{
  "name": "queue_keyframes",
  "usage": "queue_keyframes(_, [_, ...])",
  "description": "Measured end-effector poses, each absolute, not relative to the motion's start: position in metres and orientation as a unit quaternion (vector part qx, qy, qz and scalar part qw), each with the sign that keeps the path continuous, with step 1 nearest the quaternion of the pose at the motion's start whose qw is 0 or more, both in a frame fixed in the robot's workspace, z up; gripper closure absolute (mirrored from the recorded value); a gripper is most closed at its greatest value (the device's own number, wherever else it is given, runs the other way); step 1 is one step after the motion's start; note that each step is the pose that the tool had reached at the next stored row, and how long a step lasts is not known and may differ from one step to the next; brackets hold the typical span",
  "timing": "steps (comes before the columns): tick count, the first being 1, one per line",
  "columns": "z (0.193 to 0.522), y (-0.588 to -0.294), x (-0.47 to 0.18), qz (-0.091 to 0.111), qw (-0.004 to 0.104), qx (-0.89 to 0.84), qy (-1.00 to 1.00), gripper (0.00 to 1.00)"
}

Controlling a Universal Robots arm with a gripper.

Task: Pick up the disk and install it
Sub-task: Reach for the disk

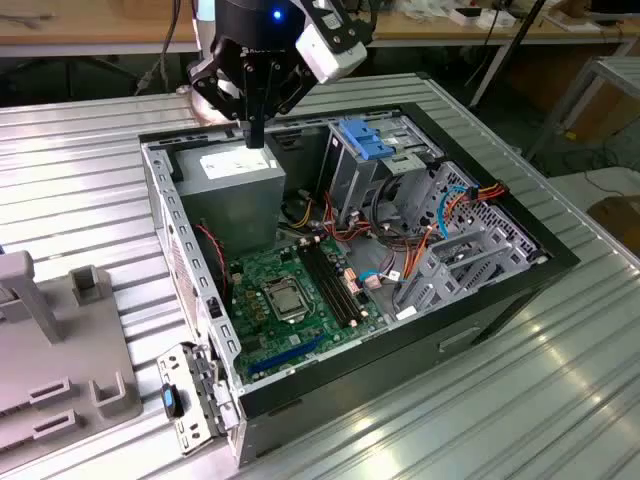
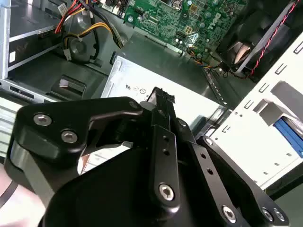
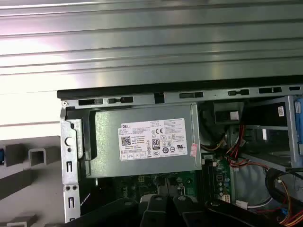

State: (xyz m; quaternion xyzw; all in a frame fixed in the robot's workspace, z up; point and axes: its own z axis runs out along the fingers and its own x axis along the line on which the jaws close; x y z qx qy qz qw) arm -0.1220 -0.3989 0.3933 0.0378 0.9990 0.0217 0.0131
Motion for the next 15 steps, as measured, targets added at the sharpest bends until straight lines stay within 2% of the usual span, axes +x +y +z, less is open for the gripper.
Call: queue_keyframes(15, [0.393,-0.399,-0.15,0.022,0.013,0.038,0.999,0.89])
